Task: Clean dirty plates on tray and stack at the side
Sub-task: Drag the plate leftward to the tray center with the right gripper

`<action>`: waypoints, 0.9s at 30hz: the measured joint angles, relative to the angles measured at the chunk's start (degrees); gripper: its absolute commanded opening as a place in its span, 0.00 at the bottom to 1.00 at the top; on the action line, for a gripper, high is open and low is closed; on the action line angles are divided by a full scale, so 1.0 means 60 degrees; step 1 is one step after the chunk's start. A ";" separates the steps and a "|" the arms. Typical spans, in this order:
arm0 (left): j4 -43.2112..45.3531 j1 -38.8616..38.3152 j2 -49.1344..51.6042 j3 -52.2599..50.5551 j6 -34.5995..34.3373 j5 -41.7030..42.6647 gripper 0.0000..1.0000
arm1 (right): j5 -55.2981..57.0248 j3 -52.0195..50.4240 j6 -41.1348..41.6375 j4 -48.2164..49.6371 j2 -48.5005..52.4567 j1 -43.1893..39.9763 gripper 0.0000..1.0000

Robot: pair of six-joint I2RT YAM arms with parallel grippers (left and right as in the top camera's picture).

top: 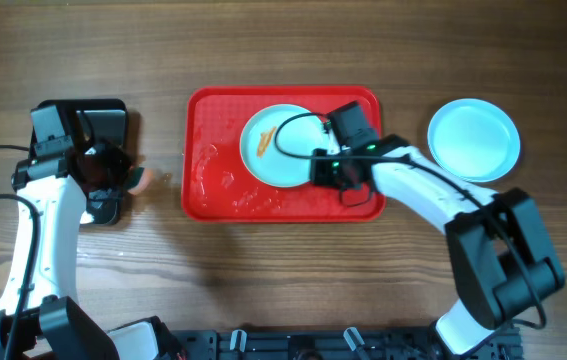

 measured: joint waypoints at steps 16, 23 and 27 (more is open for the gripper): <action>0.0044 -0.0295 0.0000 0.0000 0.0036 0.0000 0.04 | 0.0321 0.0047 0.0375 -0.0550 -0.0466 -0.0291 0.50; 0.0044 -0.0295 0.0000 0.0000 0.0036 0.0000 0.04 | 0.0277 0.0109 0.0335 -0.0164 -0.0652 -0.0280 0.53; 0.0044 -0.0295 0.0000 0.0000 0.0036 0.0000 0.04 | 0.0244 0.0106 0.0426 0.0401 -0.0648 0.0036 0.44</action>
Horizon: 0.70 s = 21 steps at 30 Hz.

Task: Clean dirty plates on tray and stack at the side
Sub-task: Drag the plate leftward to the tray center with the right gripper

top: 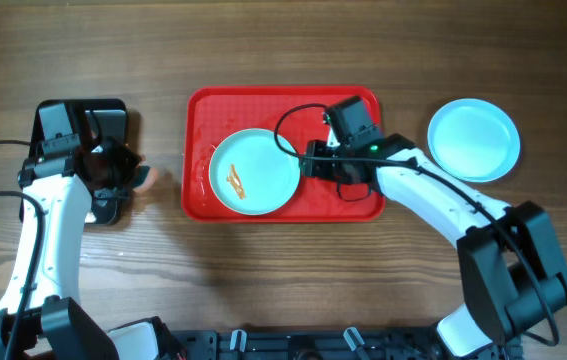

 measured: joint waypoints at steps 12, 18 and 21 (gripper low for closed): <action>0.0004 0.0000 0.0000 0.0000 0.0000 0.0000 0.04 | 0.0510 0.0011 0.0211 0.1082 0.1045 0.0739 0.39; 0.0007 0.0000 0.0000 0.0000 0.0000 0.0000 0.04 | 0.0714 0.0011 0.0160 0.1027 0.1045 0.0739 0.33; 0.0004 0.0000 0.0000 0.0000 0.0000 0.0000 0.04 | 0.0372 0.0022 -0.0015 0.1162 0.1045 0.0732 0.34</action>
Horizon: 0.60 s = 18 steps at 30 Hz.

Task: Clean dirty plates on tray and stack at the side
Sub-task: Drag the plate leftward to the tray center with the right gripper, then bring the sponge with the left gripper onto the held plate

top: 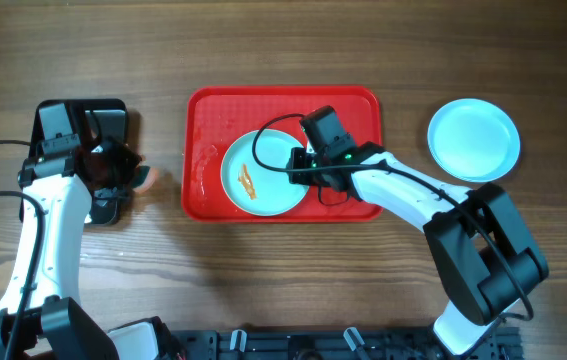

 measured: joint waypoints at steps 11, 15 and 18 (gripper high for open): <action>0.0004 0.0000 0.0000 0.0000 0.0000 0.0000 0.04 | -0.0933 0.1253 -0.0892 -0.1421 -0.0386 -0.0149 0.34; 0.0007 0.0000 0.0000 0.0000 0.0000 0.0000 0.04 | 0.0106 0.1344 -0.0648 -0.2488 -0.0827 -0.0535 0.38; 0.0029 -0.0018 0.0000 0.0000 0.0000 0.0000 0.04 | 0.0736 0.1348 -0.0605 -0.2874 -0.0863 -0.0783 0.38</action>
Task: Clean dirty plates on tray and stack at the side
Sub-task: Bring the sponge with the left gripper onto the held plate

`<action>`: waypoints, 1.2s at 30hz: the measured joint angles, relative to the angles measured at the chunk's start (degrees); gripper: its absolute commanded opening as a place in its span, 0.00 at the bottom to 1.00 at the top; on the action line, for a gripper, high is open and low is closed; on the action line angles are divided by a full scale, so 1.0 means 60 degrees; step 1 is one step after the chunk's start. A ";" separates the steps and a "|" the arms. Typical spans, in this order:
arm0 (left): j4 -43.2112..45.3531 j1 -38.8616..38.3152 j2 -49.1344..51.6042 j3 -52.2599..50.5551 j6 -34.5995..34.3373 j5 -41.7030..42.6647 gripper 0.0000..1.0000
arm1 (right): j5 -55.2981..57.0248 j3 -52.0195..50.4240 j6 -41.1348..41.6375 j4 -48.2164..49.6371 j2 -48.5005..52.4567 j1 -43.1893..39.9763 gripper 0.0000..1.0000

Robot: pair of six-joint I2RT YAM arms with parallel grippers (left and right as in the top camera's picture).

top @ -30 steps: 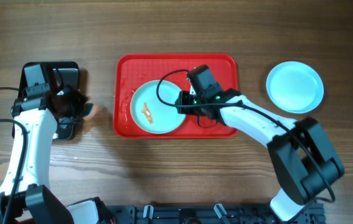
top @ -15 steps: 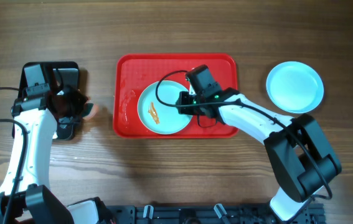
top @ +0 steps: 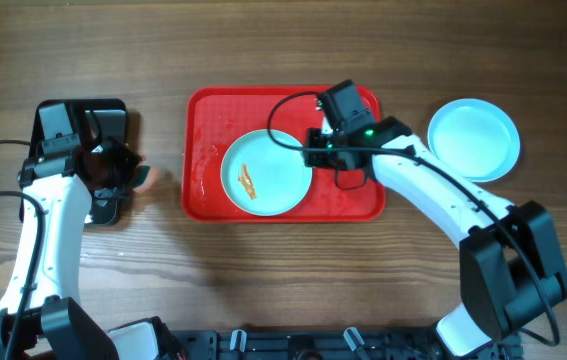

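Note:
A light blue plate (top: 273,165) lies in the red tray (top: 358,205), left of its centre, with an orange food scrap (top: 248,181) on it. My right gripper (top: 314,152) sits at the plate's right rim; the overhead view does not show how its jaws stand. A second, clean light blue plate (top: 473,138) rests on the table right of the tray. Off to the left of the tray, my left gripper (top: 128,175) is shut on a small orange-pink object (top: 142,177).
Wet smears (top: 203,165) show on the tray's left part. A black block (top: 98,115) stands on the table behind the left arm. A black cable (top: 288,105) loops from the right wrist over the tray.
My right gripper has moved from over the plate's right part back to its right rim, further up and right. The plate has barely shifted. The left arm has not moved.
The dirty plate first lay at the tray's upper middle with my right gripper at its right side. Then it was lower and further left in the tray, the gripper still at its rim. The gripper reached over it, and now is back at the rim.

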 measured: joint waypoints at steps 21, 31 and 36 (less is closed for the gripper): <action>0.0182 -0.0659 0.0000 0.0000 0.0244 0.0000 0.04 | 0.0076 -0.0062 -0.0011 0.0623 0.1246 0.0066 0.33; 0.0189 -0.1016 0.0000 0.0000 0.0251 0.0000 0.04 | -0.0011 -0.0062 -0.0007 0.0696 0.1647 0.0361 0.19; 0.0208 -0.1286 0.0000 0.0000 0.0255 0.0004 0.04 | -0.0044 -0.0062 0.0138 0.0754 0.1756 0.0361 0.07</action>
